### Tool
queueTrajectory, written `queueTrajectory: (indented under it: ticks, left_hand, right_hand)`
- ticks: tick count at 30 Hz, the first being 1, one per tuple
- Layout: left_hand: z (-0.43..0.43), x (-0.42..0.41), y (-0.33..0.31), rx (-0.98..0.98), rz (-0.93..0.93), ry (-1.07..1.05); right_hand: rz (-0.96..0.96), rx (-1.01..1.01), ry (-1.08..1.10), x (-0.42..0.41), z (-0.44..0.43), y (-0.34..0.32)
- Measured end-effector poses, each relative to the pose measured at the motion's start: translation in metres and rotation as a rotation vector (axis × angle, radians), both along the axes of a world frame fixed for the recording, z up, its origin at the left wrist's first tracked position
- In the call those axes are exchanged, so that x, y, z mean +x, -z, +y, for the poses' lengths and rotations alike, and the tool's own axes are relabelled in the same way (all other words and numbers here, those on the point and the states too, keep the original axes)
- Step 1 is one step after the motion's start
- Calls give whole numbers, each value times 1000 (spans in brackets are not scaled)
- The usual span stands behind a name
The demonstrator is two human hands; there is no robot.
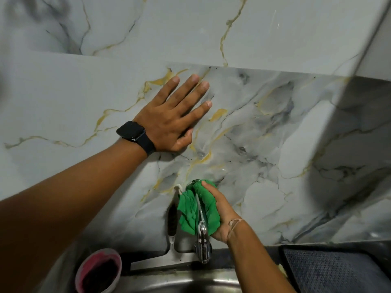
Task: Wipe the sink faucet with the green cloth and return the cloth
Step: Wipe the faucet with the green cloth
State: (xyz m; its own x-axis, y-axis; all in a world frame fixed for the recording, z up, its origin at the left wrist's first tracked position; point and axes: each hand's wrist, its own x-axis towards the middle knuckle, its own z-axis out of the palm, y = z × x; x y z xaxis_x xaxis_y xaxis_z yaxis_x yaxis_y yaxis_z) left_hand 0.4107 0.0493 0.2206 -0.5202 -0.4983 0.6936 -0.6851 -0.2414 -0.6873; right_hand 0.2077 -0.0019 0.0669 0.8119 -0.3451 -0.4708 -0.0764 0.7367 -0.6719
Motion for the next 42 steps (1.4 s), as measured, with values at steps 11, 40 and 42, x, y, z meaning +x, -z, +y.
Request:
queueTrajectory:
  ticks: [11, 40, 42]
  left_hand:
    - [-1, 0, 6, 36, -21, -80]
    - [-5, 1, 6, 31, -7, -64]
    - [-4, 1, 5, 30, -9, -71]
  right_hand:
    - [737, -1479, 357, 1, 95, 21]
    - [774, -1713, 198, 13, 86, 0]
    - [764, -1792, 221, 2, 99, 14]
